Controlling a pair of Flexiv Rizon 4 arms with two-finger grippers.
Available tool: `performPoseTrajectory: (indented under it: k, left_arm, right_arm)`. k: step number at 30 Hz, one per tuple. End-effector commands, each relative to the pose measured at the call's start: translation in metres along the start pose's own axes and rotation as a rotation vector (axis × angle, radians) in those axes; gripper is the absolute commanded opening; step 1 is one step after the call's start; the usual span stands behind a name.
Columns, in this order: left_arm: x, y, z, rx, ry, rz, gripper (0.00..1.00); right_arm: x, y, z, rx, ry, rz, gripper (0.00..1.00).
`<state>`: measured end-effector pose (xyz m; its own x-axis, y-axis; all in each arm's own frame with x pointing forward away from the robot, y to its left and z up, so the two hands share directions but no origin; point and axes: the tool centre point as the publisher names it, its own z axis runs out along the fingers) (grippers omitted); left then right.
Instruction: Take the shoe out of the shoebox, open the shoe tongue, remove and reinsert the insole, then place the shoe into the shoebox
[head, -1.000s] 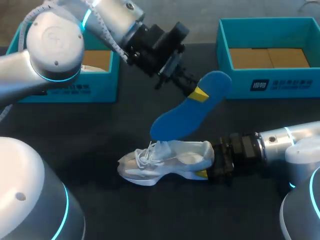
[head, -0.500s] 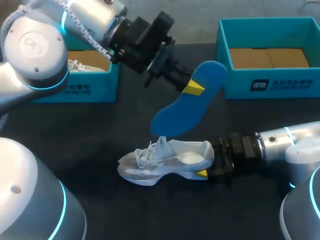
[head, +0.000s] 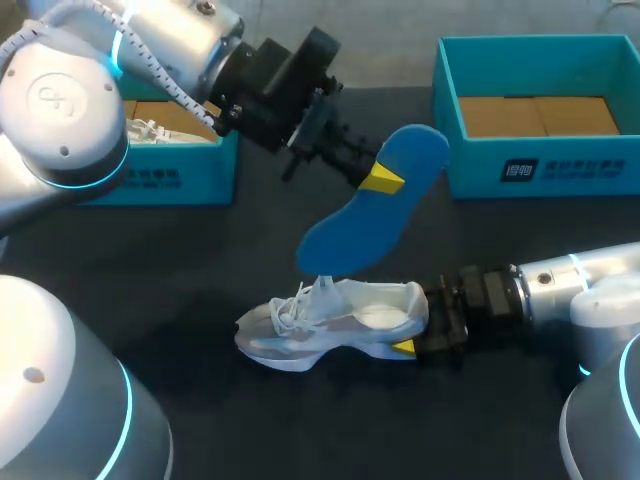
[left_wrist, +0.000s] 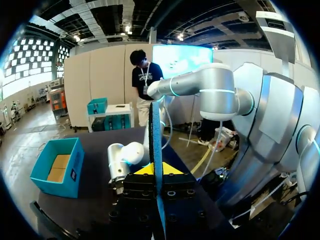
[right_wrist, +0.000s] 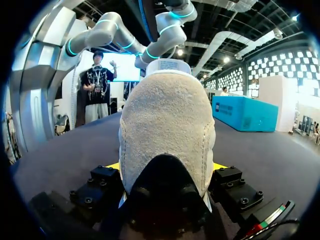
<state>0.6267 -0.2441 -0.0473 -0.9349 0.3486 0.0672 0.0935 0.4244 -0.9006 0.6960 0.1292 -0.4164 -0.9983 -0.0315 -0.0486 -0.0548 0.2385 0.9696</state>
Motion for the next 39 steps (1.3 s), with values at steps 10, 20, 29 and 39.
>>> performPoseTrajectory:
  k: [10,20,29,39]
  left_arm:
    - [0.018,-0.04,-0.021,0.243,0.032,0.006,0.0]
    - [0.032,-0.079,-0.035,0.34,0.017,-0.073,0.0]
    - [0.05,-0.1,-0.047,0.434,-0.026,-0.109,0.0]
    - [0.057,-0.109,-0.051,0.397,-0.054,-0.121,0.0]
  right_arm:
    - [0.002,0.0,0.0,0.003,-0.001,0.0,0.0]
    - [0.002,0.0,0.0,0.003,-0.001,0.0,0.0]
    - [0.002,0.0,0.0,0.003,-0.001,0.0,0.0]
    - [0.002,0.0,0.0,0.003,-0.001,0.0,0.0]
